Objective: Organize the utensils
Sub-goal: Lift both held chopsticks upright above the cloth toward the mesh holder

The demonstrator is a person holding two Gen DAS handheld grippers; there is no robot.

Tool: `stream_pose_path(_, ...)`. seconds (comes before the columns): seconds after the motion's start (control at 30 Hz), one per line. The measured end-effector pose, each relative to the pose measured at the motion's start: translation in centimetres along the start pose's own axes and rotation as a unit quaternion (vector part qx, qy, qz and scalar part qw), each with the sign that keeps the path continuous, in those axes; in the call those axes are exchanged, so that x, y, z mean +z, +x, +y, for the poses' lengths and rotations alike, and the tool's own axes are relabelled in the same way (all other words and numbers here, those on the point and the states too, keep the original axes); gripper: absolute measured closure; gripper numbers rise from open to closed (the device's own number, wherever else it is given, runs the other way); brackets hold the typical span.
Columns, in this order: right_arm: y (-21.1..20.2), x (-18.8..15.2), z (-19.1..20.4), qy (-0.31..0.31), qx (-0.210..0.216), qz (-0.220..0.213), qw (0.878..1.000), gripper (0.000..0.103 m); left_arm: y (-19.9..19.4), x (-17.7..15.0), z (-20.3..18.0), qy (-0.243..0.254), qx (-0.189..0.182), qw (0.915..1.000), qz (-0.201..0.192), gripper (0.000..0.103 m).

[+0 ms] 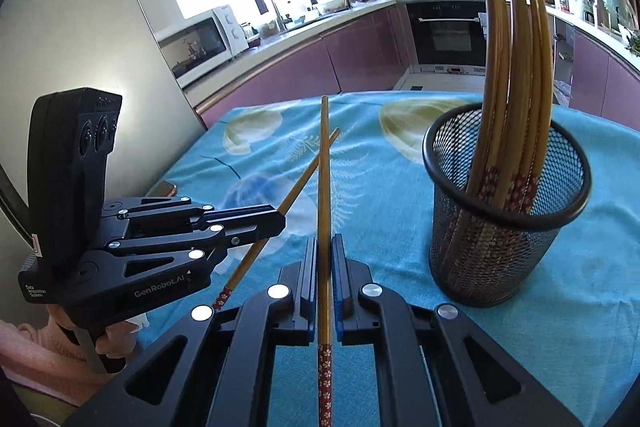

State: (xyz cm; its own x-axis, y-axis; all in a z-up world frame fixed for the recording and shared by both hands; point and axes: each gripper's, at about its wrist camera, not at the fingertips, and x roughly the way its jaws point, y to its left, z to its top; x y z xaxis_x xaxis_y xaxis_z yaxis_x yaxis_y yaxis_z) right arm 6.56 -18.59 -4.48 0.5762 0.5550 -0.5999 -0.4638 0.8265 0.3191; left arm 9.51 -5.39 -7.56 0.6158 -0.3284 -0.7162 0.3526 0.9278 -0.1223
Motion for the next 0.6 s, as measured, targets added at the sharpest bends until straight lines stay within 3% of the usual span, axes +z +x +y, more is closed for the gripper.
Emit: stream_pose_path(0.6,-3.4,0.6,-0.7,0.006,0.007,-0.044,0.999,0.097,-2.9,0.9,-0.3,-0.004,-0.033,0.999,-0.029,0.095)
